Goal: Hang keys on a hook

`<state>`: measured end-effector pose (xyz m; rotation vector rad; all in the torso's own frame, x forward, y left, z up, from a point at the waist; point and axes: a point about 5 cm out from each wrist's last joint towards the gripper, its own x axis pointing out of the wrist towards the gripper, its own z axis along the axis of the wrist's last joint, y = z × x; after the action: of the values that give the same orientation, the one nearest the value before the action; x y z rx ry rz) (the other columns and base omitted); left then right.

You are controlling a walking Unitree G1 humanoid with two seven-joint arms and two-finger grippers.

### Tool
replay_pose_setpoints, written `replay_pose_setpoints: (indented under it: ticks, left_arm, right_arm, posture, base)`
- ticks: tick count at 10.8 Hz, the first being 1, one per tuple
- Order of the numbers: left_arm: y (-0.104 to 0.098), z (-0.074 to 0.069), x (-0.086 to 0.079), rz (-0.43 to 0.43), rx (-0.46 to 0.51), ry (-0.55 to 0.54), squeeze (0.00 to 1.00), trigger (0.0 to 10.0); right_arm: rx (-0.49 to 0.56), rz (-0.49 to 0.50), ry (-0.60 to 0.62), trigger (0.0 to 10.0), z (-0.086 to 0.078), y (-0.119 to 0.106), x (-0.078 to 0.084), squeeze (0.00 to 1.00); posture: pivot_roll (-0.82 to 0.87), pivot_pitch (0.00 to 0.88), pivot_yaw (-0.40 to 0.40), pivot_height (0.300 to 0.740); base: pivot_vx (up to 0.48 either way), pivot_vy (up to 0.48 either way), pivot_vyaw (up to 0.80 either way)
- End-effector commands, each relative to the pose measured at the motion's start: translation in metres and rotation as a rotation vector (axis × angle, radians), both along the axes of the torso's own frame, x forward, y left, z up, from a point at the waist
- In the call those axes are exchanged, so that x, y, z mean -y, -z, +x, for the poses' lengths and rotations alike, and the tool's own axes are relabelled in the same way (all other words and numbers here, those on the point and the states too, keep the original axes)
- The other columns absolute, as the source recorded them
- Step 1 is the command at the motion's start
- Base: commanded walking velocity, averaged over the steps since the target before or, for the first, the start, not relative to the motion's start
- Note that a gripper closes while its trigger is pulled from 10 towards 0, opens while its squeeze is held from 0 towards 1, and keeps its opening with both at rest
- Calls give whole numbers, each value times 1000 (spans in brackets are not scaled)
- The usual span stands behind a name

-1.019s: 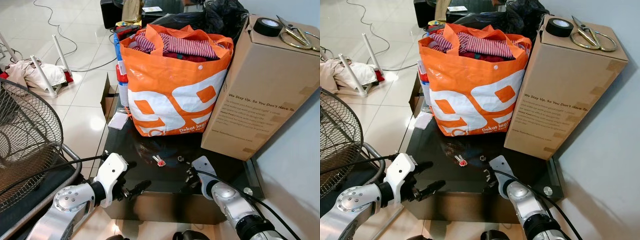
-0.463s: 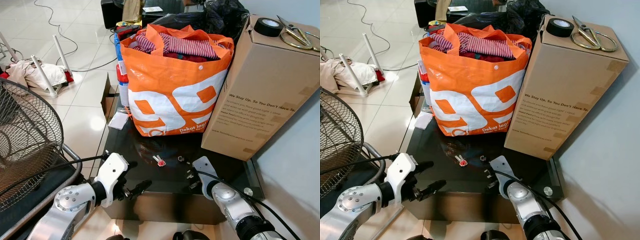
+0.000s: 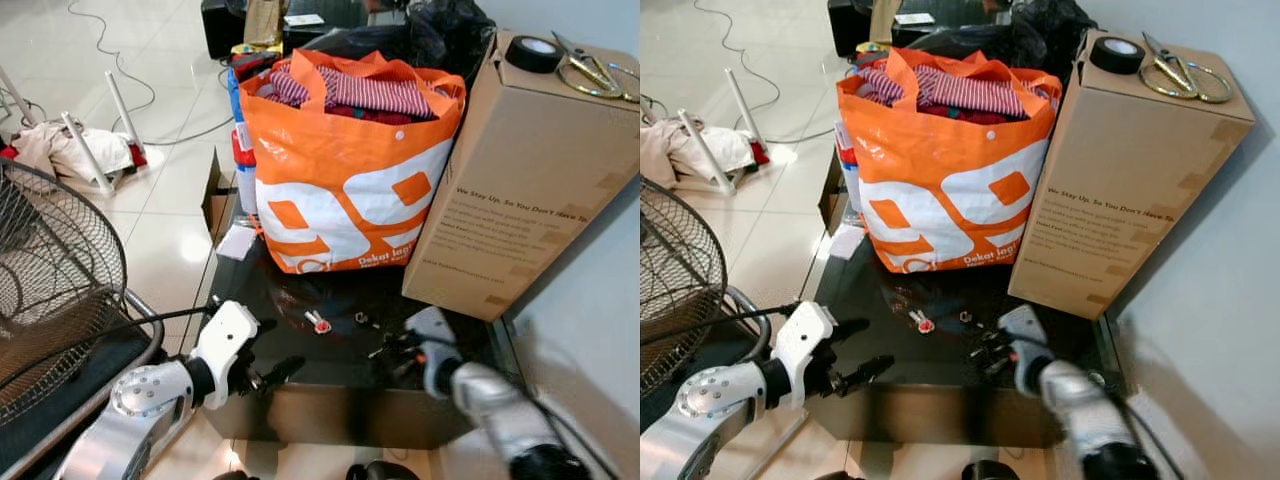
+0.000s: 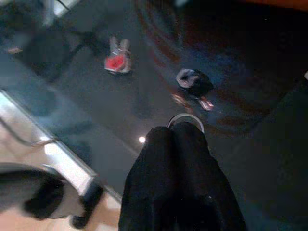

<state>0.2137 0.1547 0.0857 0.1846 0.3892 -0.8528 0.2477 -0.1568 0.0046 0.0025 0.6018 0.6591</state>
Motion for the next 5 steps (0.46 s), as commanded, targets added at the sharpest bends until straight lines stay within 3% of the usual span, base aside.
replay_pose_setpoints:
  ticks: [1,4,5]
  left_arm:
    - [-1,2,0,5,8,8,0,10000]
    - [-1,4,-1,6,12,13,0,10000]
    - [-2,4,-1,4,13,12,0,10000]
  right_arm:
    - [-2,58,-12,0,1,-8,1,0]
    - [-25,293,29,0,4,-31,-7,0]
    - [-33,305,67,0,7,-33,-7,0]
  posture:
    - [-85,30,-20,740]
    - [-84,26,-18,740]
    - [-82,27,-19,740]
  base:
    - [0,0,0]
    - [0,0,0]
    - [0,0,0]
